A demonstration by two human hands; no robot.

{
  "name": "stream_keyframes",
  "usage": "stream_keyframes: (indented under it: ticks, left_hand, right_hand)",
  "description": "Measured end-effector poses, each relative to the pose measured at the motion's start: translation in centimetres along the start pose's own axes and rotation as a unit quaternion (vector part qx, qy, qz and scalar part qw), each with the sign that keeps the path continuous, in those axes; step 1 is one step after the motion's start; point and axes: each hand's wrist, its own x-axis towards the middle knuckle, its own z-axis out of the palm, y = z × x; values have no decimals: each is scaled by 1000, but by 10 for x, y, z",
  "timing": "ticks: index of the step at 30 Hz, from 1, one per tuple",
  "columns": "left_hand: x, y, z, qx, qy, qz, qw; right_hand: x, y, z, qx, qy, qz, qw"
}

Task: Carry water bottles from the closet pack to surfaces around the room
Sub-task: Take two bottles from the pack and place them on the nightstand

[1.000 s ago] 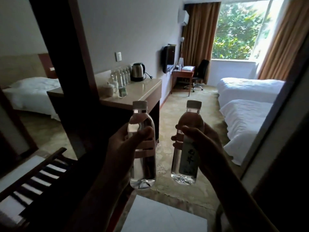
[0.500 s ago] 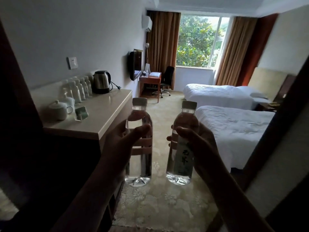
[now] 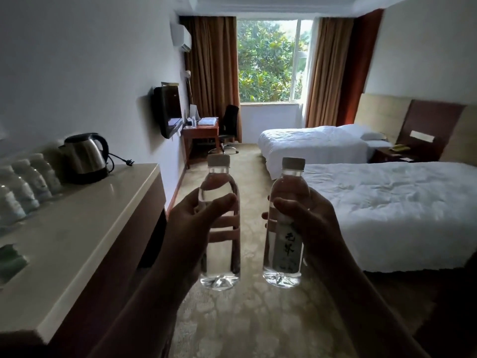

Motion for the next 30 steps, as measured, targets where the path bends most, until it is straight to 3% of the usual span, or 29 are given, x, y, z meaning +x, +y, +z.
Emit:
stream_keyframes:
  ticks: [13,24,30]
  left_hand:
    - [310,-46,40,-15,15,-10,1000]
    - [611,-110,17,-56,-30,-4,998]
    - [762,-128,34,-57,-65,-9,996]
  right_hand:
    - [311,98,-19,-28,-25,-2,999]
    - [574,211,20,-116,37,-33,992]
    - [700,249,14,-108,79,-30,990]
